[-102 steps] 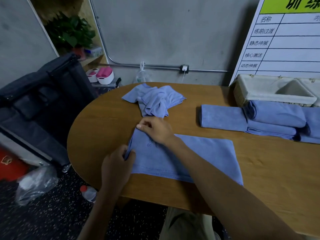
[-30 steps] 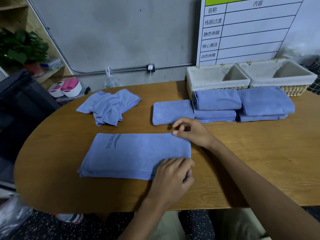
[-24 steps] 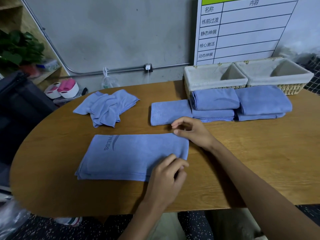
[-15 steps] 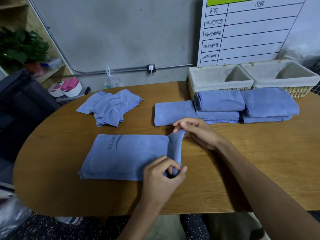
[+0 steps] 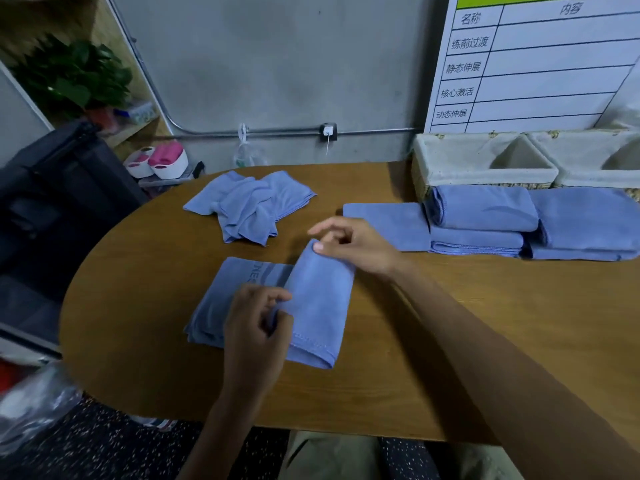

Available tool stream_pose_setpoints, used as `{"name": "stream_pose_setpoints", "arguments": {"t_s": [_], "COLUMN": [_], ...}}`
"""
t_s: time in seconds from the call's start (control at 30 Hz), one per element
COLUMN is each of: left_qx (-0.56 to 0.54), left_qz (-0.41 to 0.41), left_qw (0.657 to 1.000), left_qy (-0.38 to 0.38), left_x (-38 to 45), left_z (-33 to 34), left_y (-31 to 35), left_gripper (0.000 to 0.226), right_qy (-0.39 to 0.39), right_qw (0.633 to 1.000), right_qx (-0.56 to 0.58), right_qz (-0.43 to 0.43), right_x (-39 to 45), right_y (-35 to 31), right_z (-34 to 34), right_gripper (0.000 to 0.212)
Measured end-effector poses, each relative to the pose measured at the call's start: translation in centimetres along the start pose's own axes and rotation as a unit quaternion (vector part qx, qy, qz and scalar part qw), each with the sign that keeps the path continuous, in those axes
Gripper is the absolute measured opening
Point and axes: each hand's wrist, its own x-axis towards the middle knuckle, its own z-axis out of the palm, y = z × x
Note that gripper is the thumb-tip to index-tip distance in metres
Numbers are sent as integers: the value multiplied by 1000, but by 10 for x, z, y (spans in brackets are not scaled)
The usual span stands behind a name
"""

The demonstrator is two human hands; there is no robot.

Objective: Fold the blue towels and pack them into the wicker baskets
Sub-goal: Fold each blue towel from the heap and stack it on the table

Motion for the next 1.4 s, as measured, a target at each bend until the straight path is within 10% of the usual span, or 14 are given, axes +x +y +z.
{"name": "stream_pose_setpoints", "arguments": {"t_s": [0.33,0.73,1.13,1.4], "left_qx": [181,16,59,101], "left_qz": [71,54,132,242], "left_qw": [978,988,987,942], "left_qy": [-69,-143,-74,-208], "left_x": [-8,37,9,-5], "left_z": [4,10,-2,0], "left_y": [-35,-46,-44,-34], "left_gripper": [14,30,20,53], "right_qy": [77,188,165,90], "right_qw": [971,958,934,946], "right_qx": [-224,-216,-317,-301], "right_qz": [31,32,11,-82], "right_x": [5,-74,-77,-95], "right_y": [20,24,17,32], "right_z": [31,9,11,2], "right_gripper": [27,14,31,25]}}
